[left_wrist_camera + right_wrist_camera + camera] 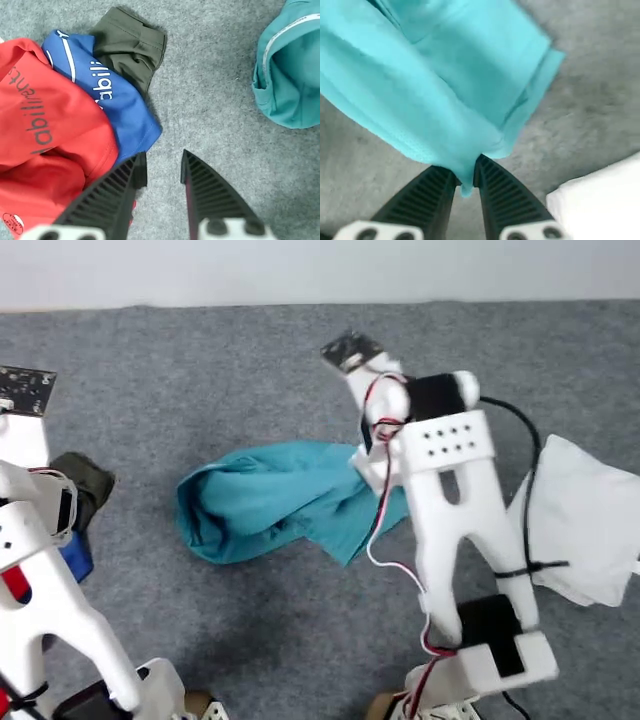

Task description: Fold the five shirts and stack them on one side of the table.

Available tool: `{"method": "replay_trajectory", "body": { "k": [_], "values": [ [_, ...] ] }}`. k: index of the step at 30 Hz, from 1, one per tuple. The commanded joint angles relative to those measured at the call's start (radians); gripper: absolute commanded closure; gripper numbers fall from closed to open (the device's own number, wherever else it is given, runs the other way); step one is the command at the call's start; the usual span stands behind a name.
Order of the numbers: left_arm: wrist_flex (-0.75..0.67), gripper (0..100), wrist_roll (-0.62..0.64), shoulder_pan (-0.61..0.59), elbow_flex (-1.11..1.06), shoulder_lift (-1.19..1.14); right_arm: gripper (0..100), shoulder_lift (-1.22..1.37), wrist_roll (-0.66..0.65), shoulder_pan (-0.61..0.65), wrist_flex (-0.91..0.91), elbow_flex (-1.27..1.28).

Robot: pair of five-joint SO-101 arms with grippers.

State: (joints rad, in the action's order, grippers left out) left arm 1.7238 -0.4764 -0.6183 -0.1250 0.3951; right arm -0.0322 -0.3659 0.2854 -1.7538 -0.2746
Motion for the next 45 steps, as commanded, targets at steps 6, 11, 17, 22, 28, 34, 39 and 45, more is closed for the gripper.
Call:
{"method": "replay_trajectory", "body": {
  "k": [6, 11, 17, 22, 28, 34, 39, 45],
  "values": [
    [-0.009, 88, -0.008, 0.0, 0.008, 0.034, 98.9, -0.335, -0.126, -0.036, -0.045, 0.015],
    [-0.003, 88, -0.006, 0.044, 0.008, 0.034, 98.9, -0.404, -0.132, -0.14, -0.041, 0.049],
    [0.005, 88, -0.005, 0.27, 0.002, 0.029, 98.9, -0.403, -0.129, -0.217, 0.004, 0.049],
    [-0.057, 87, 0.025, 0.535, -0.081, 0.023, 98.9, -0.4, -0.126, -0.225, 0.041, 0.055],
    [-0.238, 78, 0.112, 0.775, -0.318, 0.023, 98.9, -0.4, -0.126, -0.223, 0.038, 0.083],
    [-0.367, 76, 0.16, 0.905, -0.464, 0.021, 98.9, -0.4, -0.124, -0.223, 0.036, 0.118],
    [-0.525, 76, 0.164, 0.898, -0.596, -0.014, 98.9, -0.401, -0.124, -0.223, 0.038, 0.129],
    [-0.608, 86, 0.16, 0.749, -0.535, -0.196, 98.9, -0.409, -0.124, -0.225, 0.038, 0.126]
  ]
}}
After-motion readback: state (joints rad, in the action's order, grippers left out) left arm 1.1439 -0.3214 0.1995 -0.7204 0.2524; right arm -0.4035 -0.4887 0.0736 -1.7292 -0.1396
